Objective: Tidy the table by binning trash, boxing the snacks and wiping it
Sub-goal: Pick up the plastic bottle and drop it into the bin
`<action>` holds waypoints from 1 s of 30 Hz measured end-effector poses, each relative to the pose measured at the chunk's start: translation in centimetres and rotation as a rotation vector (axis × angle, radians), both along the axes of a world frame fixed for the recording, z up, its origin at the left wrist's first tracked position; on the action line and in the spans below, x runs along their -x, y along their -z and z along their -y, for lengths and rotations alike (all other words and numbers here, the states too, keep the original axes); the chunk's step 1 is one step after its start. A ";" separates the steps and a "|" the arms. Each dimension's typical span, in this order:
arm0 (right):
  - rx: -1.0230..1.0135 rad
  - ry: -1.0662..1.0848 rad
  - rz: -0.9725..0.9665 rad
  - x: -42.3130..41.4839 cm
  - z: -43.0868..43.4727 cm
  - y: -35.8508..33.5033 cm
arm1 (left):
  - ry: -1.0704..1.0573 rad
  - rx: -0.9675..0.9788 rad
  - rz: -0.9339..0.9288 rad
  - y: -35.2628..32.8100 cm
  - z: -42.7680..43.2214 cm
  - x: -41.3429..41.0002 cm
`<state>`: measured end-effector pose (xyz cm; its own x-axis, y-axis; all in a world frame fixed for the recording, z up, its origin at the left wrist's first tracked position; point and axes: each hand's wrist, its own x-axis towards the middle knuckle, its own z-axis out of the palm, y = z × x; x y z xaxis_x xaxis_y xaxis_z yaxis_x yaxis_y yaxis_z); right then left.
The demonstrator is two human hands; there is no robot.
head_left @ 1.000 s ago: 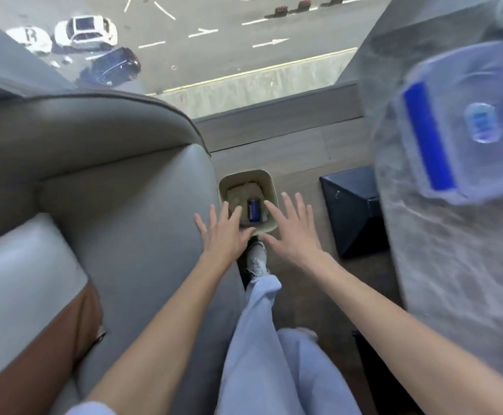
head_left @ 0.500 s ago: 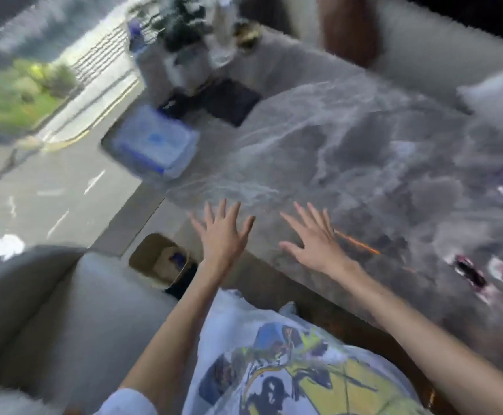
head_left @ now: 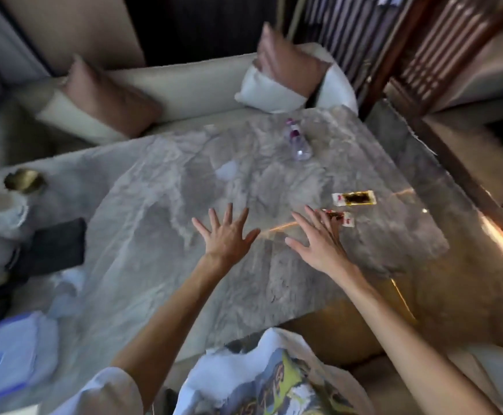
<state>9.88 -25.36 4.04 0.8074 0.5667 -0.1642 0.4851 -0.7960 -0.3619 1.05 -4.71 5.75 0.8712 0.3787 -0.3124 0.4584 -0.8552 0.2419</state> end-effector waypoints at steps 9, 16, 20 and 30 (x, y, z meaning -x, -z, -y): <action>0.056 0.194 0.012 -1.4 3.2 -0.1 | 0.149 0.029 -0.005 0.7 -0.8 -5.0; 0.188 0.133 0.017 -11.3 2.6 -0.3 | 0.064 0.036 -0.027 2.3 -2.0 -11.2; 0.292 -0.030 0.060 -22.1 -0.4 0.7 | -0.129 0.098 0.015 3.1 -2.4 -16.3; 0.364 -0.458 0.097 -47.1 -13.5 4.4 | -0.439 0.229 -0.038 7.4 1.4 -34.8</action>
